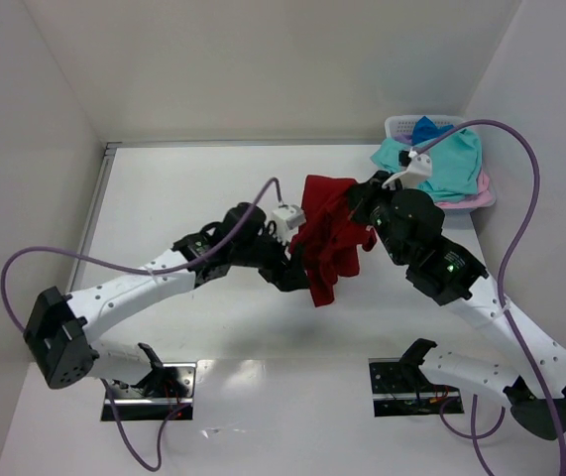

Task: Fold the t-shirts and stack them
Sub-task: Flatten out the tshirt

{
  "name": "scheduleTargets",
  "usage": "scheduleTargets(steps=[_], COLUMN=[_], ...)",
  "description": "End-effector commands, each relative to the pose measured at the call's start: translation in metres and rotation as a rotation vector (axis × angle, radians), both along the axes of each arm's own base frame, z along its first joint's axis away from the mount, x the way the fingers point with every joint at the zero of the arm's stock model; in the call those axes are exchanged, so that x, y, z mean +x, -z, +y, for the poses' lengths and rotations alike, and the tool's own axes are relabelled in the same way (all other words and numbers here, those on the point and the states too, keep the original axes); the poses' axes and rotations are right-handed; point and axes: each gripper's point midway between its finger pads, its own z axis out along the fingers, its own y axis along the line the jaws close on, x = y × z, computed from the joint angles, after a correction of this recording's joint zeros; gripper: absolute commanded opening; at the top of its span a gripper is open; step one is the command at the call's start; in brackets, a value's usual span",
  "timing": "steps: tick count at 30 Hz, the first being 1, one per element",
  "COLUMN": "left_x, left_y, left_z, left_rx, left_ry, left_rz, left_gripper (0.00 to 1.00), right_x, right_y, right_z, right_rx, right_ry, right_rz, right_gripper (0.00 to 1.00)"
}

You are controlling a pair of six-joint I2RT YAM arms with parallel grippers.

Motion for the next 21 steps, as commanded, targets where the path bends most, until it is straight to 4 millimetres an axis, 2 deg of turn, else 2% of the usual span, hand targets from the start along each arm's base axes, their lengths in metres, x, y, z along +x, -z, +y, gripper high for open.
scheduleTargets(steps=[1,2,4,5,6,8,10,11,14,17,21], left_x=[-0.006,-0.009,-0.012,-0.012,-0.005,-0.004,0.005,0.004,0.004,0.013,0.028], left_y=[0.022,0.028,0.041,0.054,0.058,0.079,0.085,0.1,0.118,0.128,0.131], left_z=[-0.016,-0.021,-0.027,-0.029,-0.031,-0.037,-0.042,-0.047,-0.058,-0.059,-0.06], left_rx=[0.052,0.063,0.101,0.136,0.157,0.214,0.25,0.283,0.316,0.327,0.321], left_ry=[-0.028,-0.027,-0.051,-0.065,-0.104,-0.111,-0.142,-0.142,-0.161,-0.228,-0.312], left_rz=[-0.008,-0.003,-0.017,-0.005,-0.017,-0.014,-0.031,-0.017,-0.017,-0.011,-0.037], left_gripper=[0.81,0.81,0.82,0.82,0.82,0.82,0.82,0.82,0.82,0.82,0.81], right_x=[0.007,0.01,0.009,0.007,0.007,0.007,0.008,0.009,0.01,0.01,0.004], right_y=[-0.022,-0.022,-0.023,-0.026,-0.026,-0.022,-0.017,-0.01,-0.003,0.001,-0.004], right_z=[-0.028,-0.038,-0.045,-0.05,-0.05,-0.05,-0.048,-0.047,-0.047,-0.047,-0.054], right_rx=[0.041,0.038,0.037,0.043,0.043,0.036,0.028,0.016,0.015,0.008,0.034], right_ry=[0.155,0.204,0.231,0.253,0.253,0.253,0.244,0.243,0.244,0.244,0.254], right_rz=[-0.058,-0.061,-0.062,-0.071,-0.071,-0.065,-0.056,-0.046,-0.033,-0.027,-0.043], right_gripper=[0.0,0.0,0.0,0.0,0.0,0.0,0.0,0.0,0.0,0.0,0.0])
